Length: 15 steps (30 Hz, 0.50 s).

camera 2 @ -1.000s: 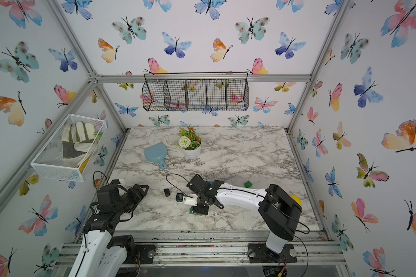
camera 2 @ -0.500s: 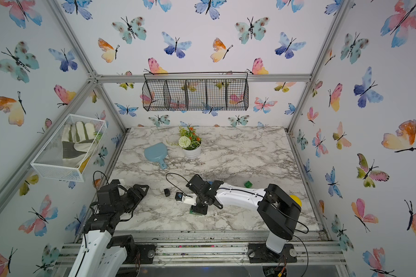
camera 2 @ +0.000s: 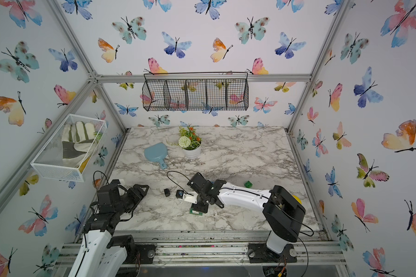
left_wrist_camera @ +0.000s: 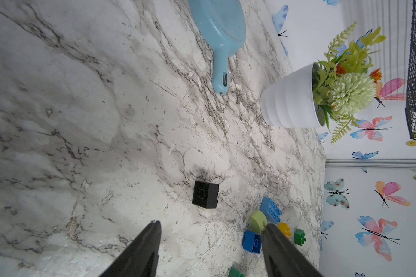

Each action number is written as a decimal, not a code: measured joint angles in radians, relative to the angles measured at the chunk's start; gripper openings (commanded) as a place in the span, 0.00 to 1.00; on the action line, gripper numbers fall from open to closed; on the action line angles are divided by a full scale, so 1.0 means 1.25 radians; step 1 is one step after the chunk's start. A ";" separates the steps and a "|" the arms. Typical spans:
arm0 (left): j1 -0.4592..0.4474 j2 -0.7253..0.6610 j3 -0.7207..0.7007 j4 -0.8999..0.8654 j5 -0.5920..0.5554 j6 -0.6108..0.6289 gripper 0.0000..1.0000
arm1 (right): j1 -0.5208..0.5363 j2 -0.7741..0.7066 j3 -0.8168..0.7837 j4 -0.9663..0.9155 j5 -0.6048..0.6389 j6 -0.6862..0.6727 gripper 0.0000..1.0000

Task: Assemble the number 1 with lego
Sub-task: Assemble the lego brick with the lego brick.

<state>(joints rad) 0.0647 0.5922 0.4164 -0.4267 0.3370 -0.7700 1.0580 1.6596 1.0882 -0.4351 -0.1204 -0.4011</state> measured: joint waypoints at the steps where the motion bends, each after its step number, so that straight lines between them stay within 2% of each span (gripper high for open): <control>1: 0.000 0.000 0.000 0.000 0.000 0.000 0.71 | 0.000 0.001 0.000 0.000 0.000 0.000 0.05; 15: 0.000 0.001 0.000 0.001 0.000 0.000 0.71 | 0.002 0.020 -0.007 0.000 -0.006 0.000 0.05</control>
<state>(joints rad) 0.0647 0.5930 0.4164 -0.4259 0.3374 -0.7696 1.0599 1.6844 1.0798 -0.4351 -0.1284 -0.4015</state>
